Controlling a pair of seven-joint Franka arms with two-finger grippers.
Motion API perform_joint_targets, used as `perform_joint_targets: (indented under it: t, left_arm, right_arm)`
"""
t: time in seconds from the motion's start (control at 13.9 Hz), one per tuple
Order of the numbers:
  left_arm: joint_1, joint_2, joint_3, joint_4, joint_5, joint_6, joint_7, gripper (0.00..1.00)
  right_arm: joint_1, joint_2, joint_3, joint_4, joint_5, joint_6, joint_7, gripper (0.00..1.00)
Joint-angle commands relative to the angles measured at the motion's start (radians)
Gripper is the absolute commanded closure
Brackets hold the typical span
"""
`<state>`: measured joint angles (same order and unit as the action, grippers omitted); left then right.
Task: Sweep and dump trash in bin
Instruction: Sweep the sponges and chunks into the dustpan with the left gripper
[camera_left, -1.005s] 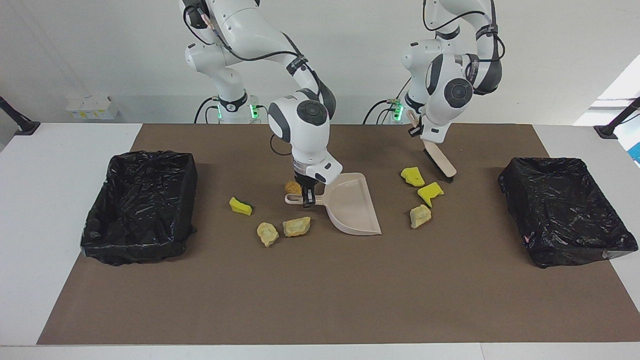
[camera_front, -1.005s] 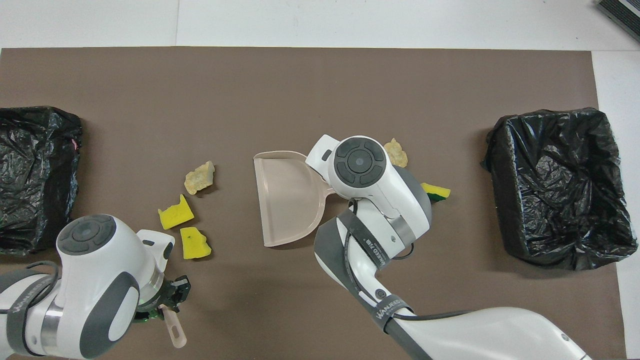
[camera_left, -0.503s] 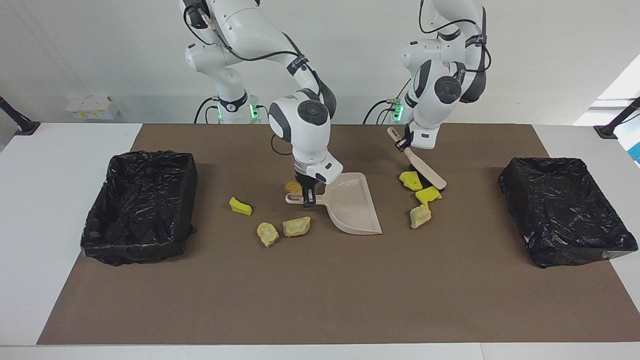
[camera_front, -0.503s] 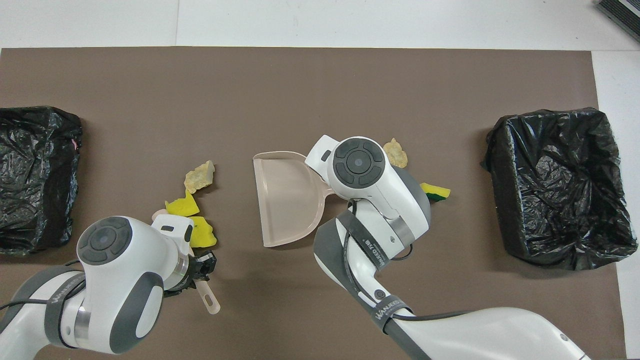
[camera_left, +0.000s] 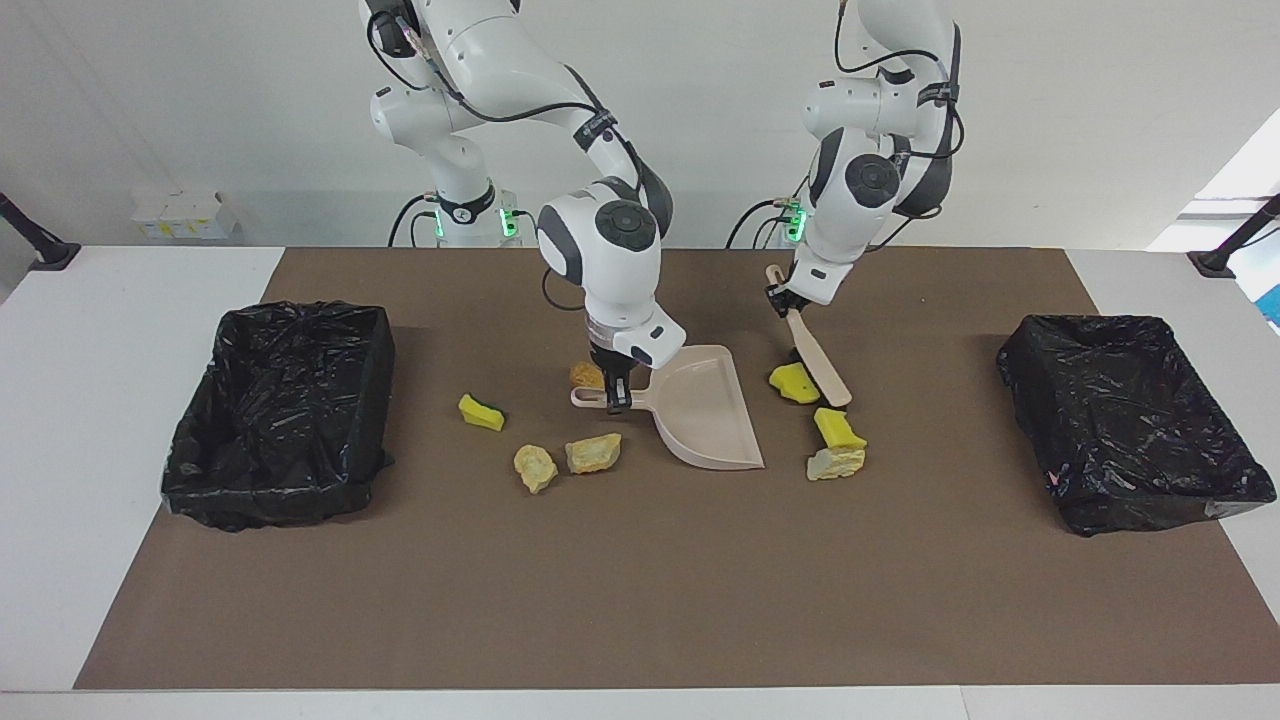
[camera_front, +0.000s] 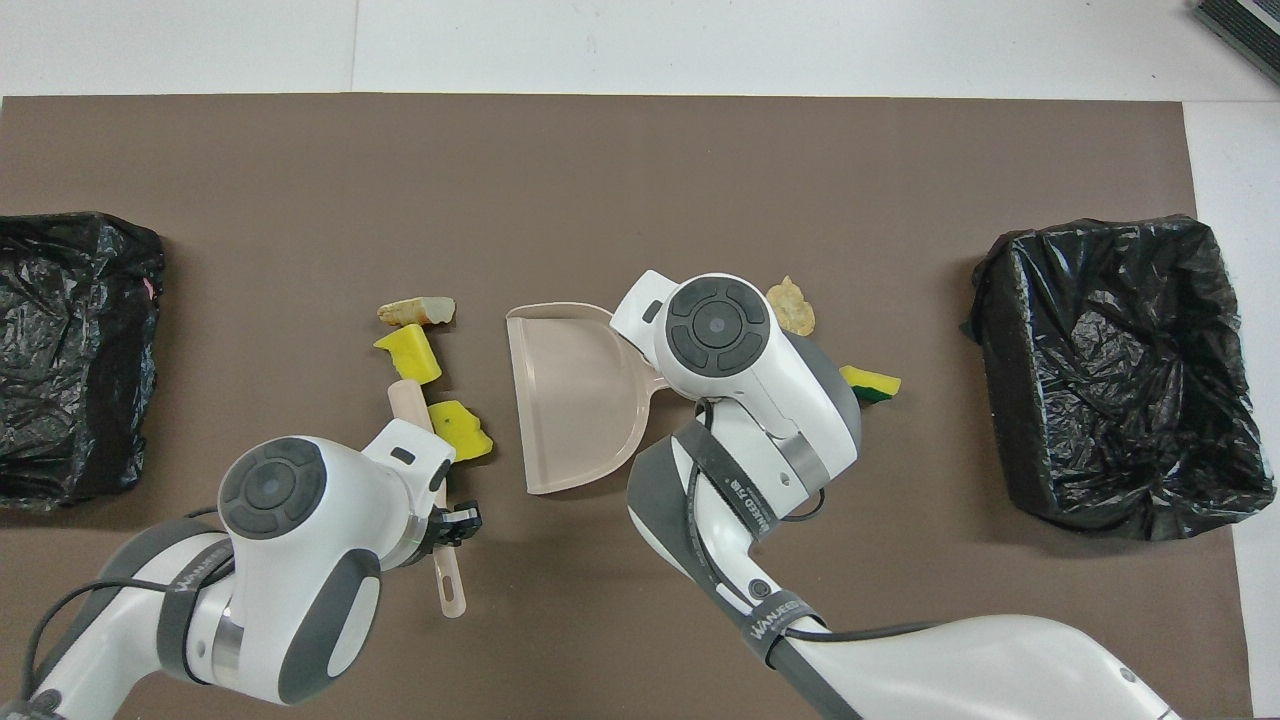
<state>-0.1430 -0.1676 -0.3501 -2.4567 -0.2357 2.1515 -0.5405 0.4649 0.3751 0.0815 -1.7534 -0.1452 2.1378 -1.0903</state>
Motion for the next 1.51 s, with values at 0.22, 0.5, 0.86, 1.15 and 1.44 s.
perform_joint_targets:
  t: [0.22, 0.5, 0.86, 1.15, 1.44]
  left_arm:
    - [-0.182, 0.103, 0.013, 0.157, -0.013, 0.021, 0.025, 1.0]
    - [-0.155, 0.143, 0.02, 0.292, -0.008, -0.062, 0.027, 1.0]
    - [-0.003, 0.172, 0.02, 0.358, 0.166, -0.185, 0.124, 1.0]
    - [0.166, 0.238, 0.022, 0.436, 0.283, -0.19, 0.278, 1.0]
    - [0.315, 0.299, 0.022, 0.485, 0.314, -0.174, 0.544, 1.0]
  right_arm:
    - [0.0, -0.012, 0.004, -0.021, -0.016, 0.002, 0.036, 1.0]
    - [-0.002, -0.012, 0.004, -0.021, -0.016, 0.002, 0.036, 1.0]
    - [0.008, -0.018, 0.003, -0.02, -0.045, -0.025, 0.09, 1.0]
    - [0.017, -0.022, 0.001, -0.02, -0.077, -0.05, 0.199, 1.0]
    - [0.034, -0.025, 0.003, -0.018, -0.122, -0.05, 0.274, 1.0]
